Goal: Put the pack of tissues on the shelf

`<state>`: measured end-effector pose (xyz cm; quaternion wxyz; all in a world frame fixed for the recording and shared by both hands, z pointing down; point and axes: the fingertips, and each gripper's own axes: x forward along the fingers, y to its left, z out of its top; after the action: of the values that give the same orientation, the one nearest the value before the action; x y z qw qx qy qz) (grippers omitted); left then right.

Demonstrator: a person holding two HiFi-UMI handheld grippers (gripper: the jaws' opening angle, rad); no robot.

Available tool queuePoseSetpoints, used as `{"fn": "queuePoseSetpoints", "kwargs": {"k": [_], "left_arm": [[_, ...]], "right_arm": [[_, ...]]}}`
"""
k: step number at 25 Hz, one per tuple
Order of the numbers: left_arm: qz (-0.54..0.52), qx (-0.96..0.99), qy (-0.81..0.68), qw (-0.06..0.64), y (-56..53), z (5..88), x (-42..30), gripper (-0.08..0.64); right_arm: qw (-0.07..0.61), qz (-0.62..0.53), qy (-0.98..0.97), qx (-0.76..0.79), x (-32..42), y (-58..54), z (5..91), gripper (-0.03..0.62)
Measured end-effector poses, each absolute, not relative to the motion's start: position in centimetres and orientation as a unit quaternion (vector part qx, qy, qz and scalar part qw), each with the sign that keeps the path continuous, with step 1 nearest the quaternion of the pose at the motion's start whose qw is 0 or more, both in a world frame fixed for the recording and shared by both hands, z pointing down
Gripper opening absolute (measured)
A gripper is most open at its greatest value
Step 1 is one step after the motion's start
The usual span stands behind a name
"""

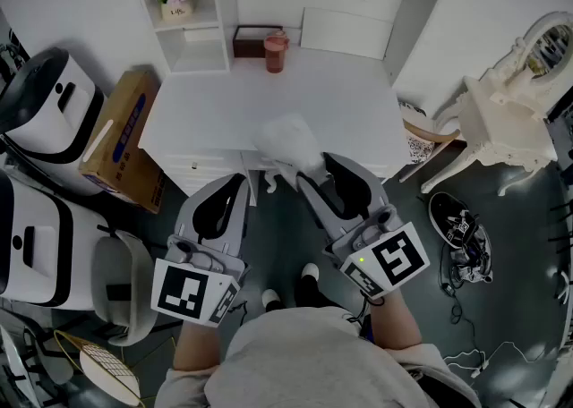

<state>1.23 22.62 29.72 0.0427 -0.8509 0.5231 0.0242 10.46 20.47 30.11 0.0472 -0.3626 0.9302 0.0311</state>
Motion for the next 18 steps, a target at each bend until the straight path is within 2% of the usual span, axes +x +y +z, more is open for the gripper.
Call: {"fn": "queuePoseSetpoints", "kwargs": {"k": [18], "left_arm": [[0.024, -0.854, 0.517, 0.050, 26.3, 30.4, -2.6, 0.002]], "right_arm": [[0.066, 0.015, 0.923, -0.378, 7.0, 24.2, 30.5, 0.169]]}}
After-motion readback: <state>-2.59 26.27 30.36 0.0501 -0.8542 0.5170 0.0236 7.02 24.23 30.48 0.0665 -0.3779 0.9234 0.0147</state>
